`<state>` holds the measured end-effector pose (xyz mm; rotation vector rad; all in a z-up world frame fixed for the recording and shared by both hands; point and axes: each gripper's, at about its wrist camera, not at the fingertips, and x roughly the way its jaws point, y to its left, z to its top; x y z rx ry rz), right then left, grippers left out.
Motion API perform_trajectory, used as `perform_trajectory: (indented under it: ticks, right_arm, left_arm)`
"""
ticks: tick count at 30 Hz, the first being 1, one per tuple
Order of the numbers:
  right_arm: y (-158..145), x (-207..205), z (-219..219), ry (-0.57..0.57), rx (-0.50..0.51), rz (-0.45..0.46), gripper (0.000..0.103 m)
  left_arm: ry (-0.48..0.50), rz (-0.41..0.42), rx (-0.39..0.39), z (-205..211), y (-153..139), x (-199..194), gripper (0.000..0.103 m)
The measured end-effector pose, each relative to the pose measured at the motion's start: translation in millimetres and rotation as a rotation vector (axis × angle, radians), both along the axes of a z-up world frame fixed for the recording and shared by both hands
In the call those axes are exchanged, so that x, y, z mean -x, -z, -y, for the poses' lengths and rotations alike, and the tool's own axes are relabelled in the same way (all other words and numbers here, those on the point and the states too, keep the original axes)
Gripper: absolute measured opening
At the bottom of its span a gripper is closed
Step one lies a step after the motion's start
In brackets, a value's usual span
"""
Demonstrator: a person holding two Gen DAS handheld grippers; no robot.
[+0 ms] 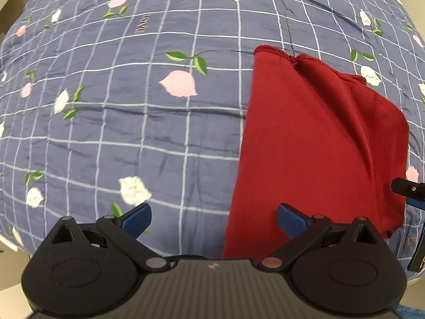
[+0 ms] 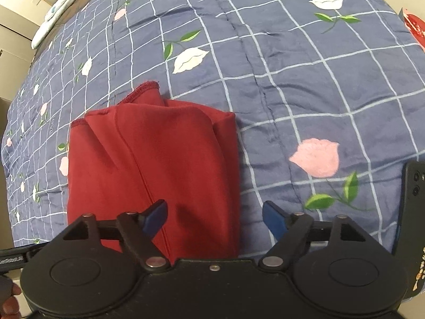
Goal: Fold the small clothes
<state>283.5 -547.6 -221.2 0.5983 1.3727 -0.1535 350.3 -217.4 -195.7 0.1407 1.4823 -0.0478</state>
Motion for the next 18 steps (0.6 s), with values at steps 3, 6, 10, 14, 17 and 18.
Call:
perform_trajectory:
  ticks: [3, 6, 10, 14, 17, 18]
  right_arm:
    - [6.7, -9.7, 0.0, 0.015, -0.007, -0.013, 0.087]
    - [14.8, -17.5, 0.5, 0.033, -0.008, -0.029, 0.089]
    - [27.8, -24.0, 0.8, 0.053, -0.01, -0.063, 0.091]
    - [40.3, -21.8, 0.6, 0.071, -0.008, -0.095, 0.099]
    - [49.0, -15.5, 0.7, 0.096, -0.021, -0.112, 0.102]
    - [50.2, -14.1, 1.0, 0.099, -0.022, -0.106, 0.102]
  left_arm:
    - [0.014, -0.015, 0.007, 2.1, 14.1, -12.5, 0.102]
    - [0.025, -0.033, 0.013, 2.9, 27.9, -25.1, 0.102]
    - [0.042, -0.066, 0.012, 3.9, 42.6, -41.7, 0.103]
    - [0.064, -0.096, 0.0, 5.9, 53.3, -51.2, 0.103]
    - [0.072, -0.111, 0.002, 7.5, 59.0, -53.2, 0.103]
    - [0.071, -0.114, 0.003, 8.1, 60.8, -53.3, 0.103]
